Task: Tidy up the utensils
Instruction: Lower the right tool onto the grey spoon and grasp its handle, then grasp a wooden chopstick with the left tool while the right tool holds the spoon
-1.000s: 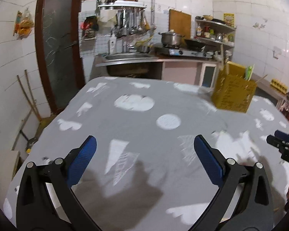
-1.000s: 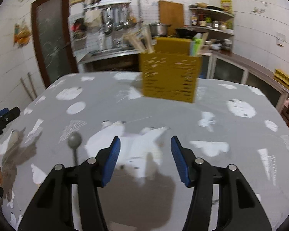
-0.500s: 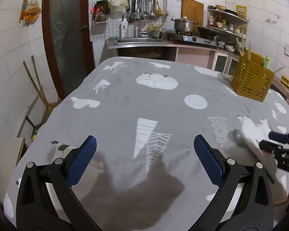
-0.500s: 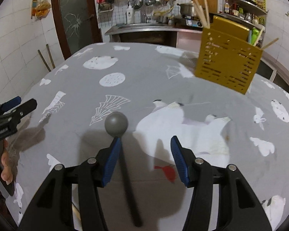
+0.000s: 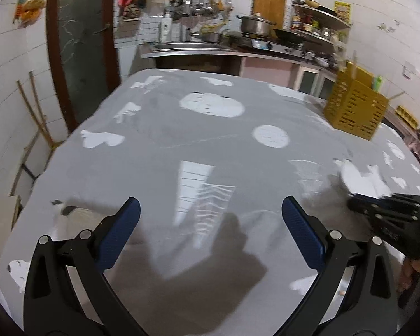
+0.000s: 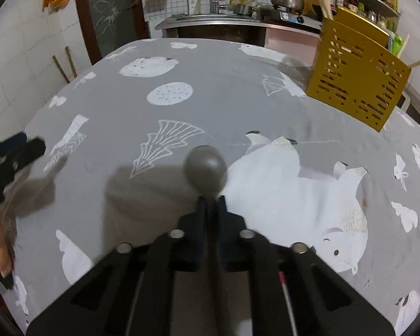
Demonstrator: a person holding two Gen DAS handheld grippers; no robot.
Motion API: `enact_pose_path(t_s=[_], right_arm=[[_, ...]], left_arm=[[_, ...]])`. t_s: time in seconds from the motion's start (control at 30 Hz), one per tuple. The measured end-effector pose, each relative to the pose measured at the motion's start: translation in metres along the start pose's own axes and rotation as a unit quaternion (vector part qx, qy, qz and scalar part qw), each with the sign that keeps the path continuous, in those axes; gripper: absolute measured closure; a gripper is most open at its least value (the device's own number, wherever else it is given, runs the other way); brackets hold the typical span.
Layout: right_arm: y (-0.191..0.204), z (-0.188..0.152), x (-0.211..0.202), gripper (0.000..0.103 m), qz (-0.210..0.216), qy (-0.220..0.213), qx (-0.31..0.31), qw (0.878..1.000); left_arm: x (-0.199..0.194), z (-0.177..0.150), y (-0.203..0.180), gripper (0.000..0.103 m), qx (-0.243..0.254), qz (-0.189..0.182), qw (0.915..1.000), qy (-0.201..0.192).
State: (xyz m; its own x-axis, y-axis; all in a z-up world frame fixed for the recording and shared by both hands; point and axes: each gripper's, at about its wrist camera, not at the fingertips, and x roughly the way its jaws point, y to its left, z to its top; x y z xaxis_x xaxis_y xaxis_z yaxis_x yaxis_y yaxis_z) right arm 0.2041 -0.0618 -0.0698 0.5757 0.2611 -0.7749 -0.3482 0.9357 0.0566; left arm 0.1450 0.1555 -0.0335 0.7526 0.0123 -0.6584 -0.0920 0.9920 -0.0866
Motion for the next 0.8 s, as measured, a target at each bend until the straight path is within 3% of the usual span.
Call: enact_pose_path(t_s=[0.2, 0.4, 0.6, 0.73, 0.8], right_arm=[[-0.027, -0.004, -0.028, 0.096, -0.019, -0.026, 0.017, 0.999], [-0.080, -0.019, -0.056, 0.096, -0.057, -0.039, 0.035, 0.997], [-0.122, -0.026, -0.078, 0.096, -0.068, -0.061, 0.032, 0.995], [-0.133, -0.022, -0.087, 0.096, -0.066, -0.079, 0.005, 0.995], [-0.135, -0.021, -0.090, 0.096, -0.059, -0.086, 0.001, 0.995]], left_arm=[[-0.010, -0.010, -0.037, 0.005, 0.013, -0.037, 0.9989, 0.026], [-0.027, -0.032, -0.077, 0.005, 0.008, -0.033, 0.9984, 0.045], [-0.030, -0.058, -0.121, 0.006, -0.015, 0.024, 0.9959, 0.086], [-0.027, -0.072, -0.139, 0.020, -0.046, 0.063, 0.9899, 0.118], [-0.024, -0.079, -0.150, 0.023, -0.052, 0.099, 0.9847, 0.134]])
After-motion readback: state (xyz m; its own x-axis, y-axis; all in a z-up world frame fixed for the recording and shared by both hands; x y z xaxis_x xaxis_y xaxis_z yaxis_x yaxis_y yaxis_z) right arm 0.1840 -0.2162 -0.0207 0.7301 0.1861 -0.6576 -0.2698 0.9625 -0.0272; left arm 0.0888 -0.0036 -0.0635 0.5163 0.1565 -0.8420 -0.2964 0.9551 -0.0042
